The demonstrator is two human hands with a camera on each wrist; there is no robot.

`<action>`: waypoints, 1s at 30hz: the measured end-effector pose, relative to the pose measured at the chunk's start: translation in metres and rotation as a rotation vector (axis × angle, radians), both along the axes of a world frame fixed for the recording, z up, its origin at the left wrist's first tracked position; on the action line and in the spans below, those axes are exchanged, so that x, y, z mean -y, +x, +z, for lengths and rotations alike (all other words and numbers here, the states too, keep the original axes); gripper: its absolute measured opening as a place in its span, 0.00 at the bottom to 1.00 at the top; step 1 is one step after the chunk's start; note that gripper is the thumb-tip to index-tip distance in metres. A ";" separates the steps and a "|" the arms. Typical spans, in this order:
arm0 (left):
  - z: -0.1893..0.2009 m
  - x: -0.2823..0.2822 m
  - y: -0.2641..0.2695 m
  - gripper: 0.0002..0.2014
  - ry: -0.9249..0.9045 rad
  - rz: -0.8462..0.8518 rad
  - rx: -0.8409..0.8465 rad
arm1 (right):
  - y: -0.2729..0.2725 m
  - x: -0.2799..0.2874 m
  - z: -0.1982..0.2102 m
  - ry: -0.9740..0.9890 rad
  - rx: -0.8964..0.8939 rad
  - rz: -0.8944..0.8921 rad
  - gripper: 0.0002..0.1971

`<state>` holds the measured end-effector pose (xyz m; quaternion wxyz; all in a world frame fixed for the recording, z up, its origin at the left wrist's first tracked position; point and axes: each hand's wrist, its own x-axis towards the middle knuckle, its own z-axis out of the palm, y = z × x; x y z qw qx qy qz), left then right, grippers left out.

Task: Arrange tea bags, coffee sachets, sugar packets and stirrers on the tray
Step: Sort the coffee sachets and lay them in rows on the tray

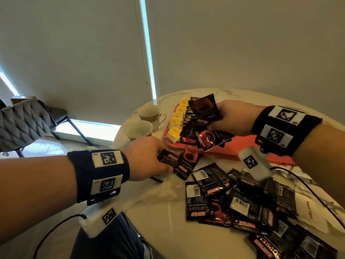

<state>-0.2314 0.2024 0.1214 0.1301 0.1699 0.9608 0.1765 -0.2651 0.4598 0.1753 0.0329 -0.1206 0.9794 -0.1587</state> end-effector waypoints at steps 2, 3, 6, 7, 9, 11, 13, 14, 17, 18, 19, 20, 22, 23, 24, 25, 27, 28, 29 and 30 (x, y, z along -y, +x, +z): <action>-0.004 -0.004 0.000 0.08 -0.109 -0.041 0.005 | -0.006 -0.003 -0.006 -0.097 0.027 -0.040 0.06; -0.005 -0.008 0.001 0.08 -0.156 -0.043 0.015 | -0.008 -0.004 -0.008 -0.153 0.053 -0.047 0.06; -0.005 -0.017 0.001 0.08 -0.237 -0.027 0.063 | -0.010 -0.003 -0.018 -0.254 0.156 -0.017 0.04; -0.005 -0.019 0.000 0.08 -0.263 -0.019 0.073 | -0.011 -0.003 -0.020 -0.261 0.179 -0.012 0.01; -0.003 -0.021 -0.001 0.11 -0.304 0.002 0.073 | -0.013 -0.005 -0.024 -0.280 0.216 -0.011 0.04; 0.001 -0.024 -0.001 0.14 -0.330 0.011 0.041 | -0.015 -0.006 -0.025 -0.269 0.230 -0.023 0.08; 0.002 -0.028 -0.001 0.19 -0.343 0.013 0.019 | -0.015 -0.007 -0.026 -0.267 0.254 -0.033 0.06; 0.003 -0.029 0.000 0.23 -0.354 0.016 0.022 | -0.015 -0.007 -0.027 -0.283 0.270 -0.039 0.05; 0.004 -0.032 0.001 0.29 -0.390 0.048 0.065 | -0.012 -0.008 -0.030 -0.310 0.283 -0.045 0.03; 0.004 -0.032 0.000 0.28 -0.394 0.056 0.083 | -0.012 -0.009 -0.031 -0.324 0.279 -0.048 0.02; 0.005 -0.033 -0.001 0.27 -0.397 0.062 0.105 | -0.011 -0.010 -0.030 -0.349 0.281 -0.056 0.01; 0.005 -0.034 -0.001 0.26 -0.400 0.065 0.132 | -0.011 -0.011 -0.030 -0.388 0.285 -0.064 0.02; 0.008 -0.037 -0.001 0.23 -0.389 0.058 0.195 | -0.012 -0.013 -0.027 -0.464 0.291 -0.080 0.06; 0.010 -0.039 0.000 0.20 -0.359 0.062 0.223 | -0.012 -0.014 -0.026 -0.505 0.285 -0.085 0.07; 0.012 -0.040 0.000 0.16 -0.311 0.076 0.249 | -0.013 -0.015 -0.025 -0.558 0.277 -0.086 0.08; 0.014 -0.040 0.000 0.13 -0.247 0.096 0.277 | -0.014 -0.016 -0.025 -0.629 0.271 -0.092 0.08; 0.018 -0.036 -0.004 0.08 -0.067 0.164 0.317 | -0.018 -0.019 -0.026 -0.790 0.274 -0.108 0.08; 0.020 -0.033 -0.007 0.06 0.055 0.215 0.332 | -0.019 -0.020 -0.026 -0.860 0.284 -0.108 0.08; 0.022 -0.030 -0.008 0.08 0.214 0.277 0.339 | -0.021 -0.020 -0.026 -0.917 0.292 -0.107 0.07; 0.024 -0.028 -0.011 0.12 0.421 0.353 0.341 | -0.023 -0.020 -0.027 -0.964 0.297 -0.102 0.07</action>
